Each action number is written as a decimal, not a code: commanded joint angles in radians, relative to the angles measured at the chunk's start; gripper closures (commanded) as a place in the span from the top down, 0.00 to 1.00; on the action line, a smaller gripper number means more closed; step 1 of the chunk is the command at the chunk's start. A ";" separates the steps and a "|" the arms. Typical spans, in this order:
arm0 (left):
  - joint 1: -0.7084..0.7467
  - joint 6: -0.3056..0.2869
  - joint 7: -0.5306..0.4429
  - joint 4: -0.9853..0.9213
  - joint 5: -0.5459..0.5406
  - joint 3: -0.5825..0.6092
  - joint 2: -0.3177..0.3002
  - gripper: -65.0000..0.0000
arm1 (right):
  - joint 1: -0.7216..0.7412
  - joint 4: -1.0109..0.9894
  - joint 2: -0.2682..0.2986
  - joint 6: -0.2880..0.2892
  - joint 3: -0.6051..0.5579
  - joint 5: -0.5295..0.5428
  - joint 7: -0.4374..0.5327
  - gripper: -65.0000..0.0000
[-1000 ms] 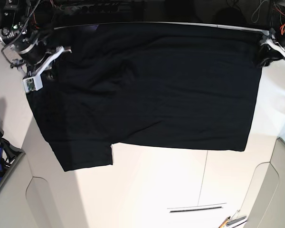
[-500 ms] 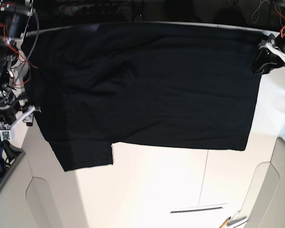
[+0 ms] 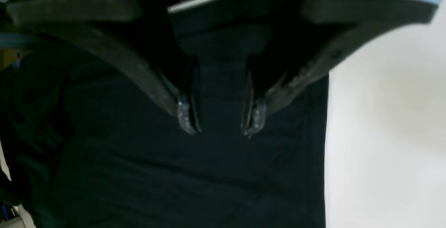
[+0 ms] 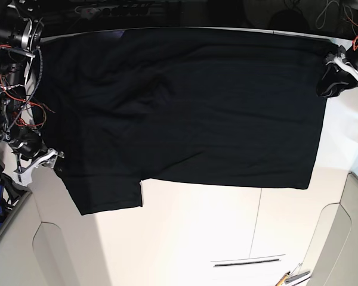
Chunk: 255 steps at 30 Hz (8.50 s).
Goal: Fold the T-shirt properly
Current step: 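Pull the shirt further toward the robot with both grippers, then slide both grippers along the shirt sides and fold the hem upward, then gather the folded shirt edge with the right gripper toward the left gripper, then grasp the shirt's side with the left gripper and fold it inward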
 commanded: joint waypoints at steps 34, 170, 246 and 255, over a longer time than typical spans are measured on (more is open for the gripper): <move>-1.082 0.185 -0.531 -1.175 0.678 0.612 -0.072 0.49 | 0.017 0.005 0.006 -0.004 -0.002 0.000 -0.012 0.00; -0.259 -0.009 0.202 -0.455 -0.209 -0.117 -0.139 0.42 | -0.710 1.322 -0.224 -0.019 -0.169 -0.043 -0.347 0.40; -0.259 -0.009 0.201 -0.157 -0.344 0.549 0.315 0.00 | -0.667 1.241 -0.157 -0.058 0.286 -0.029 -0.334 0.40; -0.269 -0.009 0.212 -0.130 -0.367 0.566 0.314 0.44 | -0.667 1.241 -0.157 -0.057 0.286 -0.018 -0.334 0.40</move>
